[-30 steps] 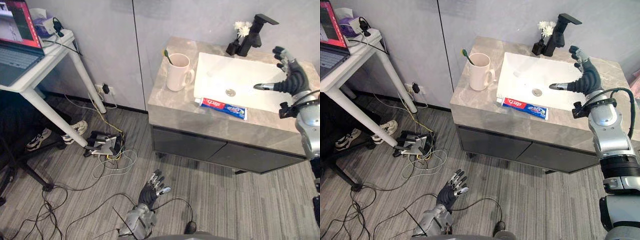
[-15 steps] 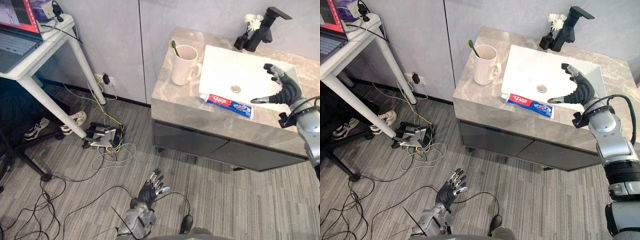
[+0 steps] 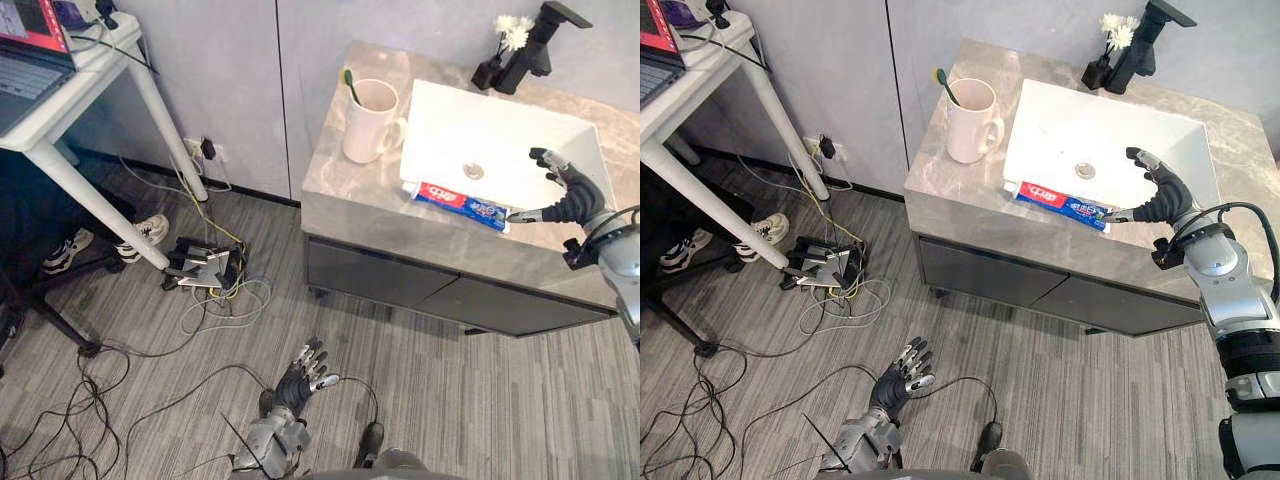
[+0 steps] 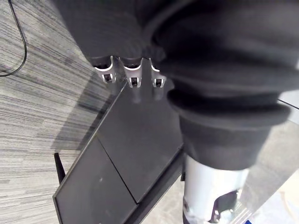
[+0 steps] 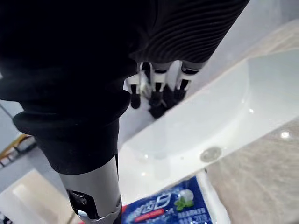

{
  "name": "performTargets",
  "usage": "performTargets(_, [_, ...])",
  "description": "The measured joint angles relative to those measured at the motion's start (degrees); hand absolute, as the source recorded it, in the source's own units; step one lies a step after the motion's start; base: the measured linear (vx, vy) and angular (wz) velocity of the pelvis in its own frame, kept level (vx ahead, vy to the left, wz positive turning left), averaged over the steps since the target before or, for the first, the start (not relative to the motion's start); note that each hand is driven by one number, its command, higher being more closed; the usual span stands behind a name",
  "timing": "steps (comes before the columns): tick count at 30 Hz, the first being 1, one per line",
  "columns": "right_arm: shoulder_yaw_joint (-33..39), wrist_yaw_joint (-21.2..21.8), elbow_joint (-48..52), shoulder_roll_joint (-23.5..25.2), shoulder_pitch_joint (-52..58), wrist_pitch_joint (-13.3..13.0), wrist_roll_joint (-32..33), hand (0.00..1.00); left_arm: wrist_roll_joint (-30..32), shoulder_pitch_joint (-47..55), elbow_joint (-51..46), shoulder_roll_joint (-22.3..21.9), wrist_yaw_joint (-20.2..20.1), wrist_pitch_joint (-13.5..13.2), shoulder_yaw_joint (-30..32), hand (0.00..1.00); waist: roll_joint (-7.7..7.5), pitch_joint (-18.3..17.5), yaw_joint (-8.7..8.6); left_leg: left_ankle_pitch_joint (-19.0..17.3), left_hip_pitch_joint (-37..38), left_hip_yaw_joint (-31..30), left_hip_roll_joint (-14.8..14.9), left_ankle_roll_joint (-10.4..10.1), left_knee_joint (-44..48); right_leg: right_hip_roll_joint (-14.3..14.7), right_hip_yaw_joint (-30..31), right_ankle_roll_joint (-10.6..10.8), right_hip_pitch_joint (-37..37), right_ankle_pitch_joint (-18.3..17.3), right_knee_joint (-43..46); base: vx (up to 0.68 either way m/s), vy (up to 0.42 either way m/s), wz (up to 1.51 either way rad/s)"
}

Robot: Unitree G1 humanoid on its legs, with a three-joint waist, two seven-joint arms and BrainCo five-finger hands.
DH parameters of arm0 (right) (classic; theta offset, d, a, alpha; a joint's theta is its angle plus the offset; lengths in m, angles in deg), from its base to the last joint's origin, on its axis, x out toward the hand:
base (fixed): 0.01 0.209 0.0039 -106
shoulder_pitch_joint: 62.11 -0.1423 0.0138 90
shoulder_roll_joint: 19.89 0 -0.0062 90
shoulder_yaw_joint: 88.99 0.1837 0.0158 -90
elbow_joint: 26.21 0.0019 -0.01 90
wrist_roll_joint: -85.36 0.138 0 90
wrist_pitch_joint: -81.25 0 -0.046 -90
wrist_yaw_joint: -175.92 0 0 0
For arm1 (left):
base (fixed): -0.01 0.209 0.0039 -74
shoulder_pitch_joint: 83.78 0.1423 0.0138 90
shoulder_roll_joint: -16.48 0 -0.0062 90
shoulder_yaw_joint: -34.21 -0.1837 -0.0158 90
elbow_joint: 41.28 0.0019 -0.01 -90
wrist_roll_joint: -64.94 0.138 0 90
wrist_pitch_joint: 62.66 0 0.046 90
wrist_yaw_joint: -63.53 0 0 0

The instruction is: Organize washtable

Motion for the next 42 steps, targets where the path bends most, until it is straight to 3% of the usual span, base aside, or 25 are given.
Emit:
performTargets(13, [-0.12,0.75,0.00,-0.11,-0.21,0.08,-0.02,0.00,0.05,-0.08,-0.66,0.09,0.01,-0.04,0.07,0.00,-0.08,1.74,1.26,0.56,-1.91,-0.90,-0.13,0.50,-0.01,-0.14,-0.82,-0.05,-1.76,0.03,1.06,-0.01,0.001,0.03])
performTargets(42, [-1.54,-0.16,0.00,-0.07,-3.34,1.15,-0.03,0.00,-0.01,-0.62,-3.23,1.11,1.52,-0.55,2.26,0.00,-0.33,5.84,1.21,1.32,-5.98,-0.93,-0.01,0.77,0.03,-0.15,-1.20,-0.96,-6.10,0.70,1.62,0.00,0.001,0.00])
